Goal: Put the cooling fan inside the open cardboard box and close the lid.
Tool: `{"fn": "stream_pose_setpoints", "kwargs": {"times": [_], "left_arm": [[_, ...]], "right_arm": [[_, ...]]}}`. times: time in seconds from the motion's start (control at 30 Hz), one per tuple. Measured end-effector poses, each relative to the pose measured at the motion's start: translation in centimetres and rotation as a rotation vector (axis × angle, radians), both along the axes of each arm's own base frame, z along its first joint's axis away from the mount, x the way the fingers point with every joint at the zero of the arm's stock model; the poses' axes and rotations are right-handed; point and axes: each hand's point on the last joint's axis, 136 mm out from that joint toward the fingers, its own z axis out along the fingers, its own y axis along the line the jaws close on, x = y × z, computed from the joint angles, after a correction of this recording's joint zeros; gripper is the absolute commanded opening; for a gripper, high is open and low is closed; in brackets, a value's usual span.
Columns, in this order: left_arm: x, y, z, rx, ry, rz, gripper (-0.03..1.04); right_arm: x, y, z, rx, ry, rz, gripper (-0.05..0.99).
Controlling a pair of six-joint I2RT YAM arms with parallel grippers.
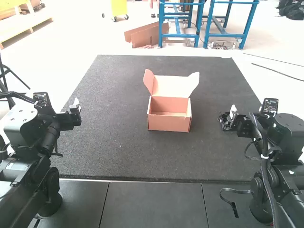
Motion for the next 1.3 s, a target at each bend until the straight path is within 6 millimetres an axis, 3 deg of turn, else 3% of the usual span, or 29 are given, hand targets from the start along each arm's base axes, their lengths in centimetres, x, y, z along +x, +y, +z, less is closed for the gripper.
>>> {"fn": "stream_pose_setpoints", "kwargs": {"times": [0.83,1.07,1.3], "left_arm": [[0.0,-0.1,0.1,-0.008,-0.007,-0.008,0.97],[0.0,-0.3,1.2,-0.013,-0.053,-0.016,0.97],[-0.1,-0.6,3.5,-0.015,-0.145,-0.036,0.97]], "right_arm": [[0.0,0.0,0.1,0.014,-0.003,-0.001,0.91],[0.0,0.0,0.6,0.019,-0.023,-0.001,0.91],[0.0,-0.1,4.2,0.034,-0.171,-0.008,0.91]]}}
